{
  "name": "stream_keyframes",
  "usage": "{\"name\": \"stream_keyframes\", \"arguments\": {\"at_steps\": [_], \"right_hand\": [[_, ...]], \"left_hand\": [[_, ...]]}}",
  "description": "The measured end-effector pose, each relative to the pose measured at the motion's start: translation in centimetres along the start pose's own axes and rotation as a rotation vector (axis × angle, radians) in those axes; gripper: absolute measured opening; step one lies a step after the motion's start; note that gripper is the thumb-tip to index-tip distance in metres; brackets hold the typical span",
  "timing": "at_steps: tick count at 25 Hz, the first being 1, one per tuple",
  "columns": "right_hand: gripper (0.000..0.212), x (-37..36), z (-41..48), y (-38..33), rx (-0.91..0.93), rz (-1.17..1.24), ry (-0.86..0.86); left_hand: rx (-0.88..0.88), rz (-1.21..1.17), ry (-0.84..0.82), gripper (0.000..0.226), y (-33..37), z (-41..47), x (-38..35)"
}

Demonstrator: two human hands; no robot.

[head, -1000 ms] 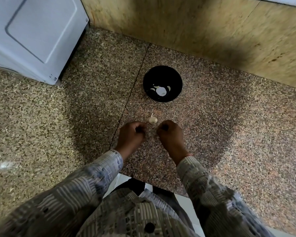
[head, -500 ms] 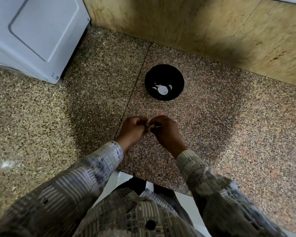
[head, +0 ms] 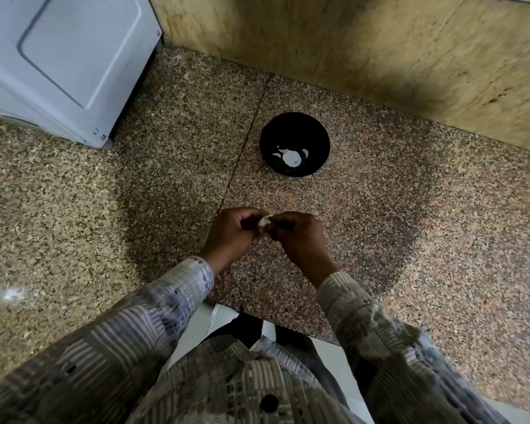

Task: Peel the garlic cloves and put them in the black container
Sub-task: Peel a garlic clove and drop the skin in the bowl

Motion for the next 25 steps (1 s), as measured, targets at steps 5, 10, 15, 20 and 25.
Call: {"name": "stream_keyframes", "arguments": {"at_steps": [5, 10, 15, 20, 25], "right_hand": [[0.013, -1.2, -0.4, 0.2, -0.112, 0.115, 0.097], [0.014, -2.2, -0.9, 1.0, -0.163, 0.163, 0.162], [0.015, -3.3, -1.0, 1.2, -0.281, 0.267, 0.236], [0.022, -3.9, -0.6, 1.8, -0.396, 0.648, 0.106], [0.018, -4.2, -0.5, 1.9, -0.426, 0.858, -0.034]], "left_hand": [[-0.041, 0.043, 0.067, 0.032, -0.1, -0.6, 0.0], [-0.013, 0.043, 0.088, 0.027, -0.7, -0.8, -0.3], [-0.078, 0.090, 0.134, 0.023, -0.1, -1.7, -0.9], [-0.045, 0.071, 0.167, 0.022, 0.0, -2.0, -1.0], [-0.003, 0.215, 0.272, 0.020, 0.0, -1.7, 1.2]]}}
Point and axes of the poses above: each hand's wrist, its own z-axis towards the middle knuckle, its own x-axis out of the back of the hand, y = z × x, the point moved 4 cm from there along z, towards the middle knuckle, and after that the axes turned 5 degrees about x, right-handed, at the moved point
